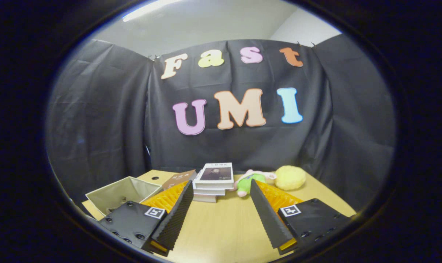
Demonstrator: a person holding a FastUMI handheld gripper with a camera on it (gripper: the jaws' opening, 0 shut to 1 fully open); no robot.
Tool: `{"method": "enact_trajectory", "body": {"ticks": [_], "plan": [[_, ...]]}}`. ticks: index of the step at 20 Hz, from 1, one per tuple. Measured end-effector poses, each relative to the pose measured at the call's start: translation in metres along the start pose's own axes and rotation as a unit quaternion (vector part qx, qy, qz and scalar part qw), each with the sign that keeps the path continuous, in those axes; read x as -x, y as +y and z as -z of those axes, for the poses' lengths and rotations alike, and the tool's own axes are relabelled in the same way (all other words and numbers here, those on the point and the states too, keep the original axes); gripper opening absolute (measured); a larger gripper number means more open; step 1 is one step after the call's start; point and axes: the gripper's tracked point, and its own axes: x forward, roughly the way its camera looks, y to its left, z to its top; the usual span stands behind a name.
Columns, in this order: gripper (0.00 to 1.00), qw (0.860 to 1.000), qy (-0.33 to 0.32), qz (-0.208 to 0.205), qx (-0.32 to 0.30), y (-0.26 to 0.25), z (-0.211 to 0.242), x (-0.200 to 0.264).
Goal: Open the storage box then place both shoes into the box .Put the left shoe in first, then the right shoe, with the right side of both shoes facing outward in a uniform manner.
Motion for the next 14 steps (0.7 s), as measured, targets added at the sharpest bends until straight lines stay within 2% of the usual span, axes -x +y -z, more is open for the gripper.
{"method": "enact_trajectory", "body": {"ticks": [4,6,10,14], "plan": [[0.98,0.999,-0.041,0.015,0.031,0.005,-0.033,0.012],[0.99,0.998,-0.059,0.007,0.032,0.014,-0.046,0.018],[1.0,0.997,-0.063,-0.013,0.033,0.024,-0.051,0.02],[1.0,0.996,-0.074,-0.013,0.043,0.023,-0.059,0.024]]}}
